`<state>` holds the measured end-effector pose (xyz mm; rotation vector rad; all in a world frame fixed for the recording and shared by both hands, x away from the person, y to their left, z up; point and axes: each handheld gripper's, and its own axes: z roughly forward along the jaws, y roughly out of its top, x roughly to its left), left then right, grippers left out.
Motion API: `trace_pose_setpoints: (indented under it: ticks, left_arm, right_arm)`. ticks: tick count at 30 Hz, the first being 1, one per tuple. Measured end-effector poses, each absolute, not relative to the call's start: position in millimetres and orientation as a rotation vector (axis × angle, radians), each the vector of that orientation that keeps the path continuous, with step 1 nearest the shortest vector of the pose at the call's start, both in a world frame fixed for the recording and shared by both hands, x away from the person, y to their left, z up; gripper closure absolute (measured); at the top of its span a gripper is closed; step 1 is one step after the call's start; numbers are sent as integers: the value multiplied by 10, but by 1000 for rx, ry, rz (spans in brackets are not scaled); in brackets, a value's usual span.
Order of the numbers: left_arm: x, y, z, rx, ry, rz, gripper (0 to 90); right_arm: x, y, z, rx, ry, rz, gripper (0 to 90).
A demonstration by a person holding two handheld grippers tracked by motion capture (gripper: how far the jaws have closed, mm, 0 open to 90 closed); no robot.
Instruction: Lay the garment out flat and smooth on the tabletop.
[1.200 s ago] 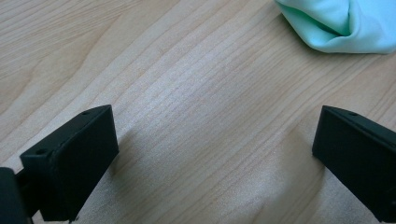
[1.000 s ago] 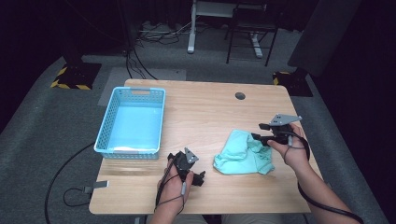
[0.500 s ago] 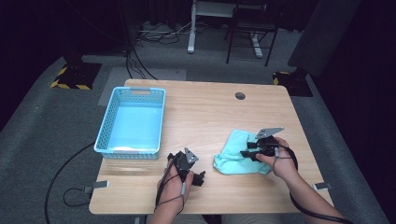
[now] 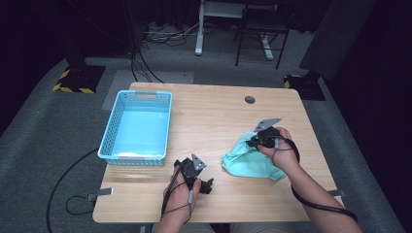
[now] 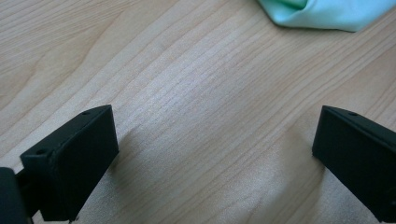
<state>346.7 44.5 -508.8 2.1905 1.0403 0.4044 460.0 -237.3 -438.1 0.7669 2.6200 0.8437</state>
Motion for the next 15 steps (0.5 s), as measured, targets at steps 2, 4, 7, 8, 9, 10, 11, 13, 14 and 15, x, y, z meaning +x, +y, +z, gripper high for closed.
trace_pose_setpoints:
  ticks: [2,4,7,8,9,10,11,13,14,15]
  left_arm:
    - [3468,446,-5088,2192,1039,404,2]
    - [3467,446,-5088,2192,1041,403,2]
    - [3467,447,-5087,2193,1039,405,2]
    - [3467,447,-5088,2192,1039,405,2]
    - [3466,448,-5088,2192,1039,403,2]
    - [3466,449,-5088,2192,1039,403,2]
    - [3466,449,-5088,2192,1039,403,2]
    - [3466,448,-5088,2192,1039,403,2]
    - [3466,449,-5088,2192,1039,403,2]
    - [3466,448,-5087,2192,1040,403,2]
  right_arm:
    - [4580,-2161,-4312,638,2636,880,831]
    - [4494,-1901,-4239,392,2681,1097,642]
    - [4400,-1764,-4172,361,2625,1297,526]
    - [4409,-1805,-4160,402,2596,1267,507]
    - [4433,-1871,-4162,450,2569,1234,500]
    - [4462,-1952,-4177,507,2562,1217,500]
    - [4490,-2039,-4200,563,2564,1213,499]
    - [4525,-2205,-4253,657,2564,1207,495]
    - [4529,-2275,-4275,683,2562,1193,494]
    - [4531,-2340,-4296,699,2558,1175,495]
